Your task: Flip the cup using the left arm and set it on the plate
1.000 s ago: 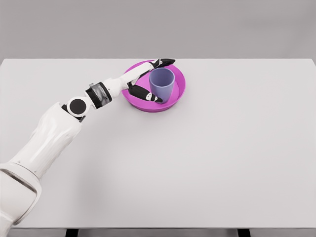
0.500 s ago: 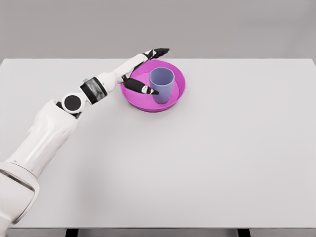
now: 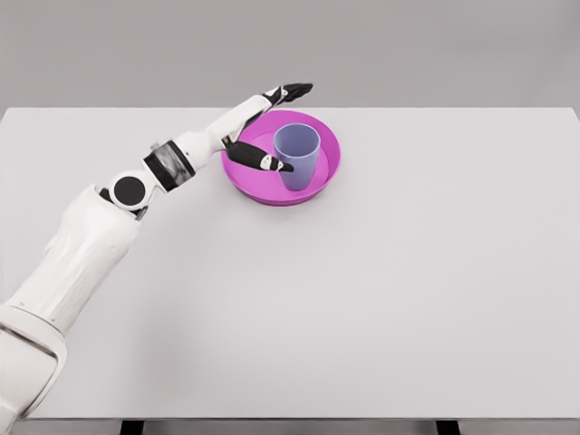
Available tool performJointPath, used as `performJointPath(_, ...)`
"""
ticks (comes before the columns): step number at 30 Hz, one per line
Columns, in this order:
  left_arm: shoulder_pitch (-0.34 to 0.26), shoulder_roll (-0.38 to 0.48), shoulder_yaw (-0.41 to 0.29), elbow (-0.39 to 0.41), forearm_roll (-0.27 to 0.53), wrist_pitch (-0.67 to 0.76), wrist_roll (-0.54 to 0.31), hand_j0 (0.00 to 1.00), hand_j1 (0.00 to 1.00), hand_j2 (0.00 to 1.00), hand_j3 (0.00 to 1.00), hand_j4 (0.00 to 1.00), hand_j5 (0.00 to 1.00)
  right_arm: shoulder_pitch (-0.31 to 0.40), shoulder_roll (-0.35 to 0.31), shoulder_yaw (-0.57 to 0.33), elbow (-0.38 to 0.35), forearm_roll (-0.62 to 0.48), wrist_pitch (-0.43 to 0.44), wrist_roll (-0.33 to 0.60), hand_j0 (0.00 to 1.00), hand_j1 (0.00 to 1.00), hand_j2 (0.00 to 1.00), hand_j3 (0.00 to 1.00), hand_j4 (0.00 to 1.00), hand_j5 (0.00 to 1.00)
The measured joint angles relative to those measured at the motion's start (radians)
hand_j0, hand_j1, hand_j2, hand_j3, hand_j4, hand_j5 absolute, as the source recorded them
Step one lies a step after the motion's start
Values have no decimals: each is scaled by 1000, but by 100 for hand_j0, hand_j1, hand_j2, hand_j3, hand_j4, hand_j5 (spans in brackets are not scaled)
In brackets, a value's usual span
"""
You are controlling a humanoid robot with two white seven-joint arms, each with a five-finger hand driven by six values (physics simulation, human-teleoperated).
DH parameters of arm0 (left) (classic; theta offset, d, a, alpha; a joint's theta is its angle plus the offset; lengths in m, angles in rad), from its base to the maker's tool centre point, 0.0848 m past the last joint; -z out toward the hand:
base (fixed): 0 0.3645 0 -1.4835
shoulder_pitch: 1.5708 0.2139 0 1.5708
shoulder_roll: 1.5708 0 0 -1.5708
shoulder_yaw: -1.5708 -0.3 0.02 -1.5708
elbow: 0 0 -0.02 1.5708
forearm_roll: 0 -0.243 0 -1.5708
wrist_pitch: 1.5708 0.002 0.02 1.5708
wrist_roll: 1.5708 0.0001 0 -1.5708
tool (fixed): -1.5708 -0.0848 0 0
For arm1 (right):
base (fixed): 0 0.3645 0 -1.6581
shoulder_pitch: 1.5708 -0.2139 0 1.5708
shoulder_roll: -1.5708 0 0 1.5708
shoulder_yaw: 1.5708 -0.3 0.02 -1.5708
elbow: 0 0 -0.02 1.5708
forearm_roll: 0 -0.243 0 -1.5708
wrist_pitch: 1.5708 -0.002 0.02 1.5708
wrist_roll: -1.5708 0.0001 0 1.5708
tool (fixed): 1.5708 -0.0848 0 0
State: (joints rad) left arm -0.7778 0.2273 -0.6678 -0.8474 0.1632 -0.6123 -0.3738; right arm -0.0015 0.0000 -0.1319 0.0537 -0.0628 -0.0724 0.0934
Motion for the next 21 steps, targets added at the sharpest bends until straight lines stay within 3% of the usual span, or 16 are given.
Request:
performJointPath(9,51,132,1,-154,3,0,-1,100,100,100,100,100,100,0,0,0,0,0,0,0,100,100,100,100,100,100)
performJointPath(14,100,284,12,-220,1,0,-1,100,100,100,100,100,100,0,0,0,0,0,0,0,100,100,100,100,100,100)
performJointPath(17,149,390,55,-229,-6,-1,-2,100,100,100,100,100,100,0,0,0,0,0,0,0,100,100,100,100,100,100)
performJointPath(21,170,492,95,-229,-12,0,-3,100,100,100,100,100,100,0,0,0,0,0,0,0,100,100,100,100,100,100)
